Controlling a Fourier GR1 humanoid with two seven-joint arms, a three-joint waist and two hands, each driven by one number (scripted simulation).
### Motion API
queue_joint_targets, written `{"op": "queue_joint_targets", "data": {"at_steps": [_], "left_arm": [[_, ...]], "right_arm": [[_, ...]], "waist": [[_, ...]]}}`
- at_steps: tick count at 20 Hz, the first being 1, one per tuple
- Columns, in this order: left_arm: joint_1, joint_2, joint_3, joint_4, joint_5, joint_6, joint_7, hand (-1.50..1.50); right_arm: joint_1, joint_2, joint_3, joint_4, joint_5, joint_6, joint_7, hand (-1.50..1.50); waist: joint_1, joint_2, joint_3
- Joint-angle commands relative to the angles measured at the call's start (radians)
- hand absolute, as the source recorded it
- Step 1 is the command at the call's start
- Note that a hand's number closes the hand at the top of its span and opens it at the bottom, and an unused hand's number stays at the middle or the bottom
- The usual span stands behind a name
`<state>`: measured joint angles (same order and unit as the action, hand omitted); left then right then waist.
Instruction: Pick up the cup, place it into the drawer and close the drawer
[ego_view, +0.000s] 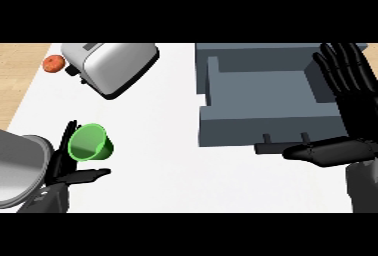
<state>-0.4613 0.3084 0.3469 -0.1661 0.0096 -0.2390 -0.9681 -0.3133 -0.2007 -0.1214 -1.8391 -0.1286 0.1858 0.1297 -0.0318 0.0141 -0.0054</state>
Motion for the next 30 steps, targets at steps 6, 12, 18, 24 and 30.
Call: {"op": "queue_joint_targets", "data": {"at_steps": [6,12,18,24,30], "left_arm": [[-0.034,-0.014,0.002,0.007,0.009,-0.181,-0.052,-1.50],[-0.031,-0.051,-0.005,-0.067,-0.011,-0.001,-0.186,1.50],[-0.046,-0.050,0.050,-0.095,0.029,0.045,-0.250,1.50],[-0.036,-0.182,0.075,-0.119,0.046,0.205,-0.325,1.50],[-0.158,-0.223,0.000,-0.220,0.030,0.066,-0.179,1.50]], "right_arm": [[-0.024,-0.017,-0.028,0.037,-0.009,0.013,-0.033,-1.50],[-0.013,0.001,0.011,-0.005,0.022,-0.012,0.016,-1.50],[0.003,-0.039,-0.048,0.022,-0.045,0.040,-0.004,-1.50],[-0.003,-0.026,-0.039,0.006,-0.025,0.017,-0.001,-1.50],[0.045,-0.014,-0.031,-0.018,-0.009,0.009,-0.002,-1.50]], "waist": [[0.000,0.002,0.000],[-0.008,0.002,-0.002],[-0.002,0.001,0.000],[0.009,-0.005,0.002],[0.022,-0.015,0.005]]}}
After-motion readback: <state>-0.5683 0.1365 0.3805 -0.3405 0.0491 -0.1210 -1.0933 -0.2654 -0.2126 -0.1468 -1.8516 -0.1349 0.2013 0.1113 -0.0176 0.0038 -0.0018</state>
